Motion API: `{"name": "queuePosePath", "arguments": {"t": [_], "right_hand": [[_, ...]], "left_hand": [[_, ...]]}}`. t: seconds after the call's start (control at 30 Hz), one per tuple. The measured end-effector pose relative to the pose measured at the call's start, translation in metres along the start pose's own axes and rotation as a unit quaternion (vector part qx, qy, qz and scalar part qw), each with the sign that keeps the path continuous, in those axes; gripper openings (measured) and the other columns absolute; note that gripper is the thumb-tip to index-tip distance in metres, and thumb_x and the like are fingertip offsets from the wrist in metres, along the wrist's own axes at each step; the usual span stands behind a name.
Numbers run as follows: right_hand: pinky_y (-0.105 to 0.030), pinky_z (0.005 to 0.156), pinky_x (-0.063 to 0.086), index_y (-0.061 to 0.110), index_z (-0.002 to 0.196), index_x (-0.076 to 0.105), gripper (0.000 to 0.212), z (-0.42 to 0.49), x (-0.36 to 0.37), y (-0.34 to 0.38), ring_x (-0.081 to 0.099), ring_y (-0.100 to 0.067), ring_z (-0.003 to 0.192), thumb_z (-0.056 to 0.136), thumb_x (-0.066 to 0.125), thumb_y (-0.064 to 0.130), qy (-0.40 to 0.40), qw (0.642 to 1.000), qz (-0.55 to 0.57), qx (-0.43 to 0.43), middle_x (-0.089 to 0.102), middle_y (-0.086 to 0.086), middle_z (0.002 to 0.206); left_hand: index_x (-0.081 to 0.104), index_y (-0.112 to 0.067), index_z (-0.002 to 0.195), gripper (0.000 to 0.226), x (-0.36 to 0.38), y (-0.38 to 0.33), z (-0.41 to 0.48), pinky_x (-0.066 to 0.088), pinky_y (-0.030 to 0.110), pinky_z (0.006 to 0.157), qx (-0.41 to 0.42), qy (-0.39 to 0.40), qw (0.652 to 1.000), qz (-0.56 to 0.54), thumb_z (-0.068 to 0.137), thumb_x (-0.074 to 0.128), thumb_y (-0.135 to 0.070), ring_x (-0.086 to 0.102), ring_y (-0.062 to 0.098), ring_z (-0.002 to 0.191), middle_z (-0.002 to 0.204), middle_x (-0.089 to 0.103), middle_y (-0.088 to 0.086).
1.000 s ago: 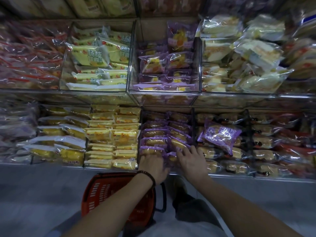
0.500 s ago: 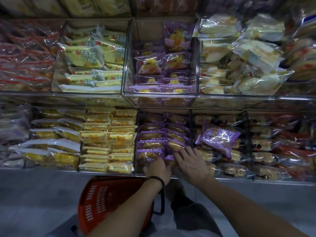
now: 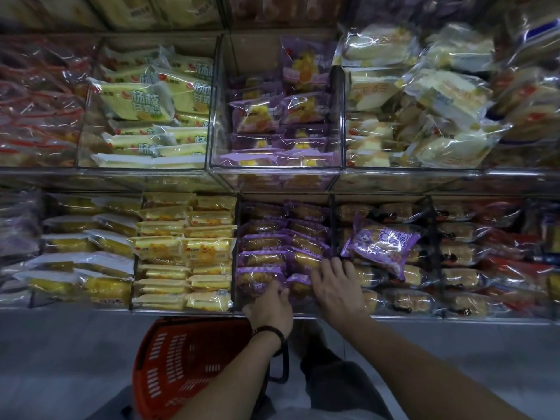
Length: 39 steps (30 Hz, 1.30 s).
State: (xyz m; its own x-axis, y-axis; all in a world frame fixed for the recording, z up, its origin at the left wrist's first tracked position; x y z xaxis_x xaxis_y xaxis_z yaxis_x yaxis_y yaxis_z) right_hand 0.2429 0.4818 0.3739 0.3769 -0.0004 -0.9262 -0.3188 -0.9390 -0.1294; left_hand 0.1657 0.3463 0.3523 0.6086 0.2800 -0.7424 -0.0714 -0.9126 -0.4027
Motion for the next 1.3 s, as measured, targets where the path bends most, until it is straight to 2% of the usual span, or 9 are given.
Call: {"name": "queuePosePath", "arguments": {"t": [0.27, 0.47, 0.73, 0.83, 0.9, 1.0, 1.1, 1.2, 1.3], "right_hand": [[-0.051, 0.091, 0.035, 0.008, 0.116, 0.061, 0.065, 0.018, -0.008, 0.000, 0.044, -0.036, 0.110, 0.063, 0.086, 0.038, -0.005, 0.999, -0.026, -0.036, 0.056, -0.017, 0.114], [-0.052, 0.091, 0.034, 0.009, 0.116, 0.061, 0.068, 0.027, -0.013, -0.002, 0.045, -0.038, 0.114, 0.063, 0.088, 0.041, -0.002, 0.998, -0.052, -0.037, 0.058, -0.017, 0.119], [-0.050, 0.092, 0.039, 0.008, 0.118, 0.055, 0.068, 0.024, -0.010, 0.003, 0.047, -0.038, 0.110, 0.063, 0.089, 0.028, -0.017, 0.998, -0.026, -0.061, 0.059, -0.019, 0.114], [-0.048, 0.096, 0.038, 0.010, 0.126, 0.050, 0.065, 0.021, -0.015, 0.004, 0.045, -0.038, 0.114, 0.072, 0.083, 0.025, -0.003, 0.998, -0.013, -0.064, 0.055, -0.019, 0.122], [-0.048, 0.099, 0.038, 0.012, 0.130, 0.050, 0.068, 0.018, -0.019, -0.001, 0.044, -0.036, 0.116, 0.073, 0.083, 0.028, -0.006, 0.998, -0.002, -0.059, 0.055, -0.017, 0.123], [-0.050, 0.096, 0.043, 0.016, 0.129, 0.052, 0.076, 0.005, -0.019, -0.011, 0.047, -0.034, 0.111, 0.069, 0.080, 0.052, -0.015, 0.997, 0.037, -0.066, 0.055, -0.013, 0.117], [-0.049, 0.094, 0.046, 0.017, 0.115, 0.058, 0.047, -0.018, -0.050, -0.037, 0.049, -0.030, 0.109, 0.086, 0.057, 0.054, -0.150, 0.984, 0.084, -0.048, 0.055, -0.008, 0.112], [-0.045, 0.084, 0.045, 0.013, 0.102, 0.064, 0.025, -0.033, -0.084, -0.102, 0.054, -0.033, 0.101, 0.085, 0.066, 0.031, -0.287, 0.944, 0.135, 0.093, 0.059, -0.011, 0.105], [-0.050, 0.094, 0.044, 0.009, 0.122, 0.061, 0.049, -0.026, -0.076, -0.167, 0.051, -0.039, 0.114, 0.083, 0.075, 0.035, -0.176, 0.941, 0.173, 0.230, 0.057, -0.019, 0.120]], "left_hand": [[0.044, -0.035, 0.102, 0.012, 0.006, -0.001, -0.001, 0.029, 0.045, 0.106, -0.009, 0.019, 1.000, -0.021, 0.101, 0.052, -0.044, 0.068, 0.016, 0.102, 0.085, 0.071, -0.014], [0.028, -0.016, 0.139, 0.060, 0.030, -0.010, 0.003, 0.028, 0.048, 0.108, -0.011, 0.059, 0.998, 0.008, 0.098, 0.057, -0.047, 0.067, 0.021, 0.114, 0.108, 0.075, -0.004], [0.015, -0.010, 0.153, 0.076, 0.037, -0.015, 0.012, 0.022, 0.052, 0.117, -0.044, 0.122, 0.991, -0.045, 0.097, 0.060, -0.034, 0.058, 0.024, 0.128, 0.126, 0.069, -0.002], [0.032, -0.012, 0.144, 0.061, 0.029, -0.015, 0.016, 0.024, 0.054, 0.117, -0.042, 0.151, 0.988, -0.001, 0.096, 0.058, -0.039, 0.057, 0.025, 0.125, 0.123, 0.067, -0.002], [0.056, -0.024, 0.117, 0.042, 0.022, -0.014, 0.025, 0.033, 0.056, 0.112, -0.027, 0.162, 0.986, 0.020, 0.088, 0.056, -0.054, 0.062, 0.025, 0.113, 0.108, 0.068, -0.005], [0.066, -0.031, 0.096, 0.060, 0.016, -0.008, 0.044, 0.046, 0.057, 0.102, 0.005, 0.158, 0.985, 0.064, 0.068, 0.044, -0.079, 0.065, 0.025, 0.099, 0.098, 0.070, -0.006], [0.069, -0.029, 0.108, 0.088, 0.008, -0.006, 0.051, 0.046, 0.057, 0.102, 0.028, 0.162, 0.979, 0.124, 0.062, 0.033, -0.095, 0.064, 0.028, 0.106, 0.110, 0.071, 0.001], [0.074, -0.017, 0.110, 0.075, -0.015, -0.018, 0.034, 0.050, 0.047, 0.099, 0.050, 0.184, 0.973, 0.130, 0.085, 0.045, -0.082, 0.066, 0.033, 0.105, 0.111, 0.072, 0.013], [0.073, -0.017, 0.081, 0.045, -0.029, -0.019, 0.024, 0.049, 0.033, 0.079, 0.071, 0.202, 0.970, 0.115, 0.097, 0.056, -0.055, 0.067, 0.025, 0.091, 0.085, 0.069, 0.007]]}}
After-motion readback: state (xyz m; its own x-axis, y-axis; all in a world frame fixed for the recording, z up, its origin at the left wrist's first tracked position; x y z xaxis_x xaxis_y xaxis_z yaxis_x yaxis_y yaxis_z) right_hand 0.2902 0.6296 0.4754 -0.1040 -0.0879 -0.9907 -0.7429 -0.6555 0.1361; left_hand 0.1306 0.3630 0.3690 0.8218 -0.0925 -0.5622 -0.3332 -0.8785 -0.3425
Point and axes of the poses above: each hand's wrist, its own z-axis towards the middle knuckle, its own x-axis out of the palm, y = z × x, the point moved 8 cm from there along z, towards the middle knuckle
